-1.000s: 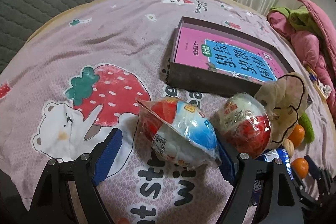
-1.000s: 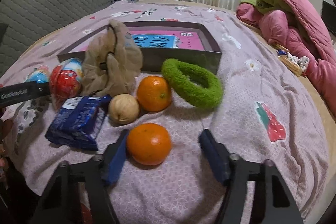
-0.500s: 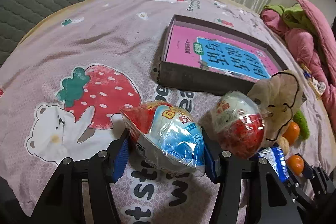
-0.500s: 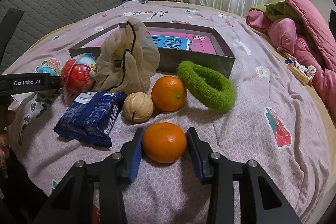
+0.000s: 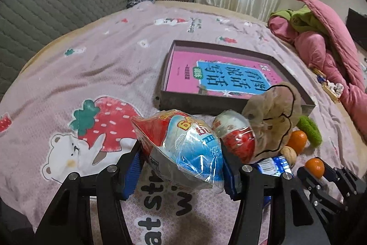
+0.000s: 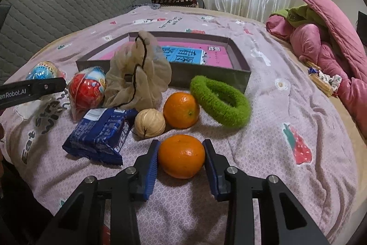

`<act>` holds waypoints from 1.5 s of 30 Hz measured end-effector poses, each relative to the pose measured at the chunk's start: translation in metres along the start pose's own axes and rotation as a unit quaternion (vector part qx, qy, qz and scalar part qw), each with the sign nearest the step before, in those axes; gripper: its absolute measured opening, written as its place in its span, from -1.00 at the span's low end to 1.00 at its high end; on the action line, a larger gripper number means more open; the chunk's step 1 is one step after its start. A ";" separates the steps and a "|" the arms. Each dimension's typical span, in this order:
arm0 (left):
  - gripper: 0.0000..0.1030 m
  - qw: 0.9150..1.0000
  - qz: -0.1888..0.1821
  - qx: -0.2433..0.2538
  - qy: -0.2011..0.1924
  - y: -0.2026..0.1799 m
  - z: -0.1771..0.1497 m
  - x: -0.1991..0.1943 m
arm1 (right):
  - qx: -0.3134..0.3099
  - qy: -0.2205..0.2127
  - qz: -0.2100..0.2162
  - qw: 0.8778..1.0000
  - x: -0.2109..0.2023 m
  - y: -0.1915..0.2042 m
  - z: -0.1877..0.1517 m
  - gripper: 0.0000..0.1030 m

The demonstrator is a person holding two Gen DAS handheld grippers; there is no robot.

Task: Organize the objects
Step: 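Close the left tool on the wrapped egg while the right tool grasps the tangerine, then lift the egg with the left tool while the right tool lifts the tangerine toward the tray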

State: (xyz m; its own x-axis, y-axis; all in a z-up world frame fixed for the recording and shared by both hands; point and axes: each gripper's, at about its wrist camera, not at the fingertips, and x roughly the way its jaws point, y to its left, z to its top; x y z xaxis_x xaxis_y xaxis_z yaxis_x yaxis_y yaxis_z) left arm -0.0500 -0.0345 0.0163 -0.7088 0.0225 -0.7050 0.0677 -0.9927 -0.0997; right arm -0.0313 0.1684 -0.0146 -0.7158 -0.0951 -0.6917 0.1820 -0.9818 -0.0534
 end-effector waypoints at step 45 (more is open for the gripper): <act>0.18 0.994 -0.002 0.064 -0.087 -0.043 0.028 -0.034 | -0.024 -0.111 -0.021 0.993 -0.029 0.007 0.053 -0.27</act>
State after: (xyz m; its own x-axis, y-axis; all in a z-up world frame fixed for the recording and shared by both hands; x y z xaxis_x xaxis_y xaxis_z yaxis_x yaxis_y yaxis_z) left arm -0.0484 0.0044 0.0646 -0.8200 0.0170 -0.5721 -0.0174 -0.9998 -0.0048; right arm -0.0447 0.1553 0.0434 -0.8532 -0.0939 -0.5131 0.1776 -0.9772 -0.1166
